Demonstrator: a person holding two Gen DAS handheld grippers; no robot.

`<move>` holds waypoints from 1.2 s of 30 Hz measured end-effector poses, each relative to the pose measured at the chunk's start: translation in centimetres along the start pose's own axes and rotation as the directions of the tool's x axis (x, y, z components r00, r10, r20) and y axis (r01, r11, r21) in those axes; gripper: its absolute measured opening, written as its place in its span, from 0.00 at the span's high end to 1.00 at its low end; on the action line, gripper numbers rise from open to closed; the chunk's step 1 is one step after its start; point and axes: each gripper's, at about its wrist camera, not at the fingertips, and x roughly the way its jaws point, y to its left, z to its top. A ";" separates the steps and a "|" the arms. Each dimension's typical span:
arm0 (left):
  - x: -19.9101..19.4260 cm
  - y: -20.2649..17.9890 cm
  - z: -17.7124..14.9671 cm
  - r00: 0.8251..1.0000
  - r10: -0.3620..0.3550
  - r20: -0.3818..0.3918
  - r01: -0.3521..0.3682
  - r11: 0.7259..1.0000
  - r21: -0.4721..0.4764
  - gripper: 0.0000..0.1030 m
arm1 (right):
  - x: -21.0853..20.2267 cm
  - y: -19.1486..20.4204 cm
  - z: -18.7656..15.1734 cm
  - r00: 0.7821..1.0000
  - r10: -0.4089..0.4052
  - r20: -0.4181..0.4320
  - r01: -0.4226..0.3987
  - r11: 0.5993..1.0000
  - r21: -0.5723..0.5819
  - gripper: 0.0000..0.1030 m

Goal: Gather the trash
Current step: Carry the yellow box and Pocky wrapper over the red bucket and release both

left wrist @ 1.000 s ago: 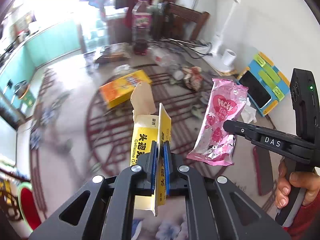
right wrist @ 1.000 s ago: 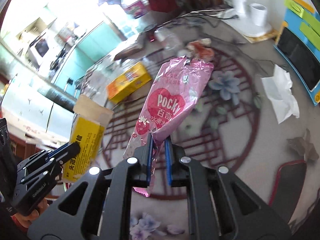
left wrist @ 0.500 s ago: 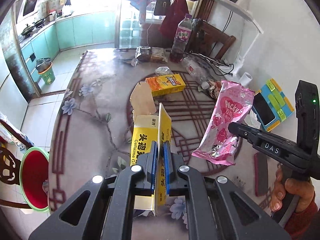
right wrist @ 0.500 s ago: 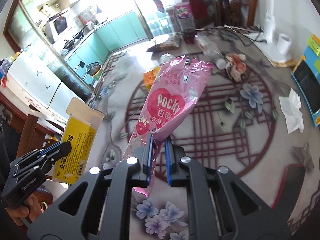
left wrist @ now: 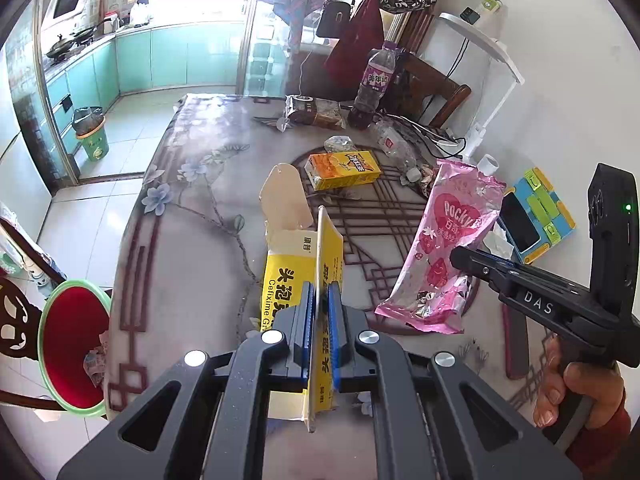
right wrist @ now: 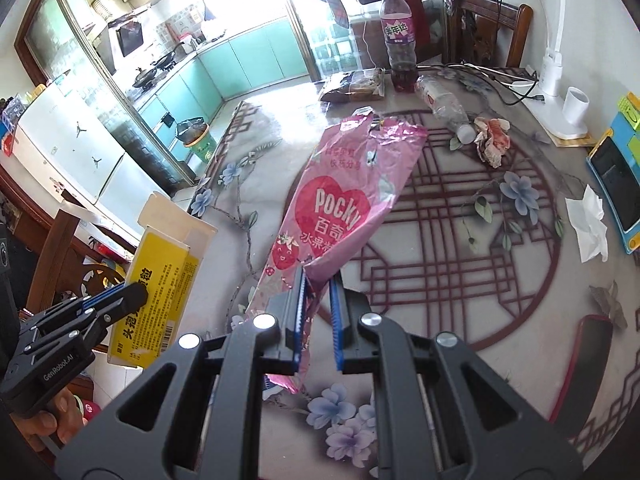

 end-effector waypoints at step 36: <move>-7.4 20.2 -5.9 0.988 0.153 0.010 -0.149 0.976 -0.158 0.95 | 2.8 21.6 -3.9 0.996 0.092 -0.020 -0.095 0.972 -0.216 0.89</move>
